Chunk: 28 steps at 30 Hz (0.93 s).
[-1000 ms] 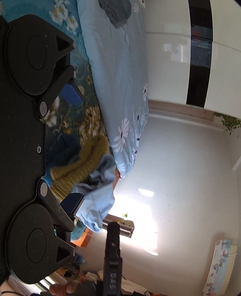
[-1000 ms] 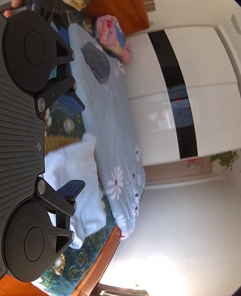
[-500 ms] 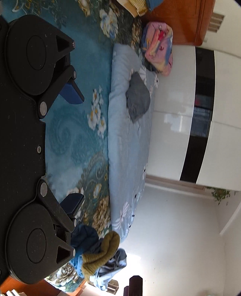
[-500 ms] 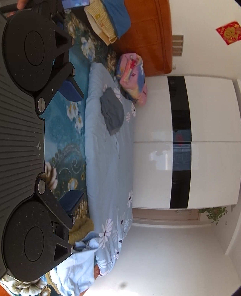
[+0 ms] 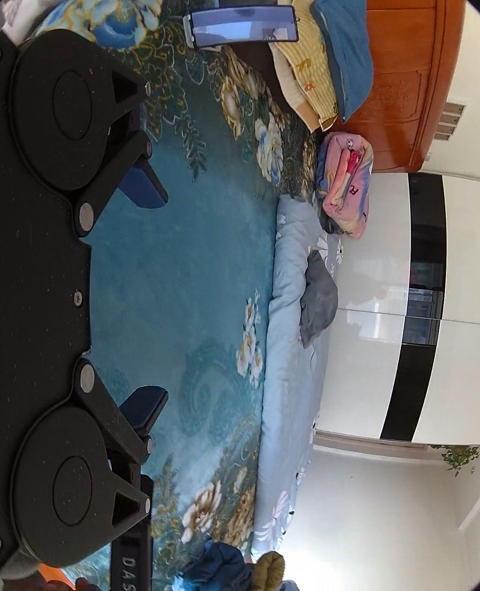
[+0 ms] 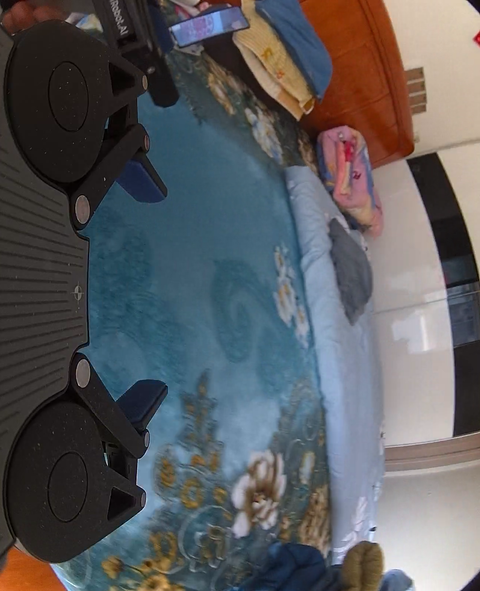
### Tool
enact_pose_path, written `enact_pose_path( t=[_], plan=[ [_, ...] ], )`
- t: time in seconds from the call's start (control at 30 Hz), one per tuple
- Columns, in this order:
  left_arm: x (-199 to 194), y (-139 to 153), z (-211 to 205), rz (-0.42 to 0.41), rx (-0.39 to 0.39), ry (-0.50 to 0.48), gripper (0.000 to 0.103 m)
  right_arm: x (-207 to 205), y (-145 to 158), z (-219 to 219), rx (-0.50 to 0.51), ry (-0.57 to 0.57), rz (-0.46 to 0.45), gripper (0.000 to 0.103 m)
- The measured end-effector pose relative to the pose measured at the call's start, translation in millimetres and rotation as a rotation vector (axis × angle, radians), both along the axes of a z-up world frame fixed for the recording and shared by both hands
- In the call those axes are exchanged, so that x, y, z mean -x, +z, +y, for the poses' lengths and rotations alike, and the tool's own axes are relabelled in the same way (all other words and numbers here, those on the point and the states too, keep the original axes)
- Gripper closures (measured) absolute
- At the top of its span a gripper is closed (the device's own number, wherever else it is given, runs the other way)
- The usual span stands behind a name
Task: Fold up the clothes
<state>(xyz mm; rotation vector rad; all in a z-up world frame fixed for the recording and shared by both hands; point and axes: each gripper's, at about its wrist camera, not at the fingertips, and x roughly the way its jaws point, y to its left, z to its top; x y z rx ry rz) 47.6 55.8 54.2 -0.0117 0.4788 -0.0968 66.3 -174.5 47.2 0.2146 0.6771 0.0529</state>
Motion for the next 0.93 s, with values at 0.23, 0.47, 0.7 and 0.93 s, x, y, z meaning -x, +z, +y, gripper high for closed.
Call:
enact_pose_path(
  t=[0.23, 0.47, 0.7, 0.93],
  plan=[
    [1.0, -26.3, 5.8, 0.044, -0.031, 0.079, 0.001, 6.1, -38.3, 31.1, 0.028, -0.027, 0.034, 0.0],
    [-0.7, -42.8, 0.8, 0.097, -0.051, 0.07, 0.001, 22.1, -46.7, 43.4, 0.063, 0.013, -0.018, 0.0],
    [0.1, -46.2, 2.8, 0.134, -0.048, 0.081, 0.001, 26.5, -56.2, 41.5, 0.02, 0.053, 0.01, 0.0],
    [2.1, -45.5, 0.6, 0.139, -0.091, 0.082, 0.001, 28.4, -58.6, 32.0, -0.055, 0.052, 0.021, 0.0]
  ],
)
